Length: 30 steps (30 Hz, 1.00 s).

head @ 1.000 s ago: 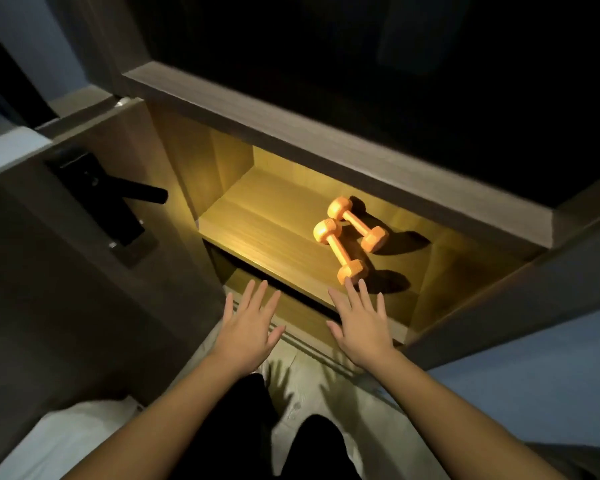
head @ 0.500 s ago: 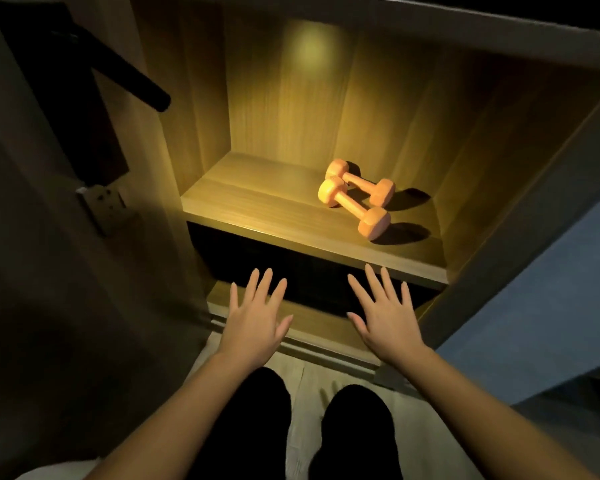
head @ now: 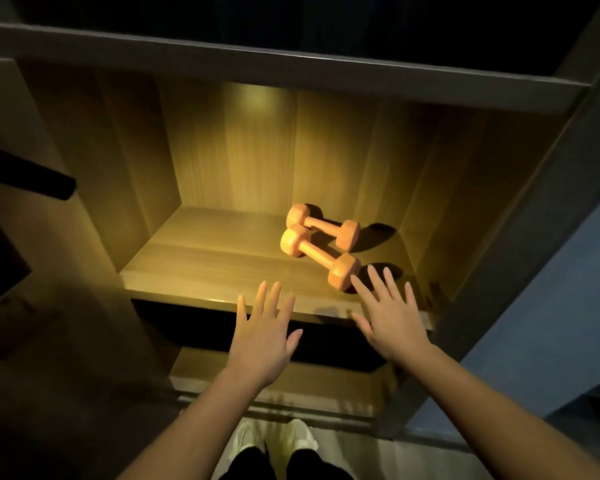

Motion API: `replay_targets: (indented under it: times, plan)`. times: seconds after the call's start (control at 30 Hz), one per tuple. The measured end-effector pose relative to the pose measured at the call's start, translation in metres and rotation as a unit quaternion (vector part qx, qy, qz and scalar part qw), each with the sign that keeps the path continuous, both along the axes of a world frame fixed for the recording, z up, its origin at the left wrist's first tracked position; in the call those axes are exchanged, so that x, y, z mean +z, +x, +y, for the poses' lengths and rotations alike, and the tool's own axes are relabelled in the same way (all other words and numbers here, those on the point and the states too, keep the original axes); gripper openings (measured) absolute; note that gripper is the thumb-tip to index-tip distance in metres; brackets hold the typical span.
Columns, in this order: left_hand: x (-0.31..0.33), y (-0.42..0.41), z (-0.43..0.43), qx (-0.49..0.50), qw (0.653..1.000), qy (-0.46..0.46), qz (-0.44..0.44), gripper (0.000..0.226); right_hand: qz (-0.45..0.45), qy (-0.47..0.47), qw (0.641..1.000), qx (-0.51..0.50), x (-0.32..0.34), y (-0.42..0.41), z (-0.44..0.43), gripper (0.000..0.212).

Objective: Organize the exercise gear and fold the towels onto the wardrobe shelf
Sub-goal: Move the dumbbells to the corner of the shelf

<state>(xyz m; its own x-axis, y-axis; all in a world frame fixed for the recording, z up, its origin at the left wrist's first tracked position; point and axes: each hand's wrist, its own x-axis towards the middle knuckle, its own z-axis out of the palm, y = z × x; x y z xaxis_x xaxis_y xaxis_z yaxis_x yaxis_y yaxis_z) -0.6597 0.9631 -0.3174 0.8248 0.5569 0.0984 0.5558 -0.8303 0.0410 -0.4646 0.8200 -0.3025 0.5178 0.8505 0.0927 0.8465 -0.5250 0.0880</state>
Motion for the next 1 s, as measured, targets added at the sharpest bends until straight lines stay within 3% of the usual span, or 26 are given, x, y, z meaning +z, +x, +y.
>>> replay_targets:
  times: [0.3, 0.53, 0.77, 1.0]
  plan:
    - [-0.009, 0.118, 0.036, -0.049, 0.996, -0.041, -0.058, 0.065, 0.040, -0.041, 0.995, -0.087, -0.011, 0.112, 0.073, 0.063]
    - [-0.029, 0.174, 0.054, -0.083, 0.991, -0.070, -0.075, 0.074, -0.007, -0.024, 0.999, -0.025, -0.012, 0.155, 0.116, 0.072]
    - [-0.031, 0.182, 0.063, -0.100, 0.985, -0.085, -0.108, 0.067, 0.049, 0.005, 0.999, 0.001, -0.006, 0.172, 0.154, 0.078]
    - [-0.029, 0.156, 0.072, -0.118, 0.985, -0.076, -0.102, 0.068, 0.051, 0.022, 0.998, 0.035, -0.003, 0.161, 0.141, 0.071]
